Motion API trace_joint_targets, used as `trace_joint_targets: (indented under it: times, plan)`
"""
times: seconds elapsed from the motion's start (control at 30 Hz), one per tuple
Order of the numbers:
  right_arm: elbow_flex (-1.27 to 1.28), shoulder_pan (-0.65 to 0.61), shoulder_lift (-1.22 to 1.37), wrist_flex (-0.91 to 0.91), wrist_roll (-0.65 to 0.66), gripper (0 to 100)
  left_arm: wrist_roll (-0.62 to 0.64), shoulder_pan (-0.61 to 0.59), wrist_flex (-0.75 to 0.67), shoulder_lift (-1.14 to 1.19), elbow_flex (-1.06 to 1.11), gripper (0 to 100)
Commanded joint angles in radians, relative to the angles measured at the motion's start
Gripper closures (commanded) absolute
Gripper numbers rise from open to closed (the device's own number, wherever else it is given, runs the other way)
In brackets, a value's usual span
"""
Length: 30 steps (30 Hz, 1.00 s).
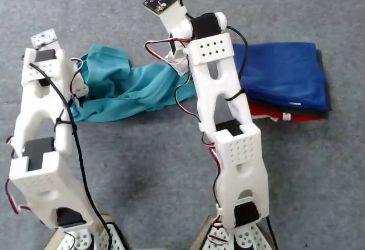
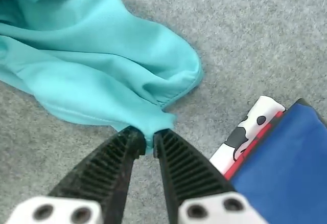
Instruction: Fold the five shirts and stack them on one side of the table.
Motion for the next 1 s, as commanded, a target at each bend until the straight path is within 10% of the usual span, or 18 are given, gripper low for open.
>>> trace_joint_targets:
  times: [0.0, 0.5, 0.97]
  plan:
    - [-0.005, -0.002, -0.064, 0.0, 0.009, 98.4, 0.0, -0.047, 0.057, -0.11, -0.045, 97]
    - [0.058, -0.15, -0.077, 0.006, -0.084, 98.4, -0.161, -0.518, 0.258, -0.43, 0.154, 97]
    - [0.88, -0.216, -0.549, -0.006, -0.018, 98.4, -0.554, -0.842, 0.086, -0.566, 0.499, 82]
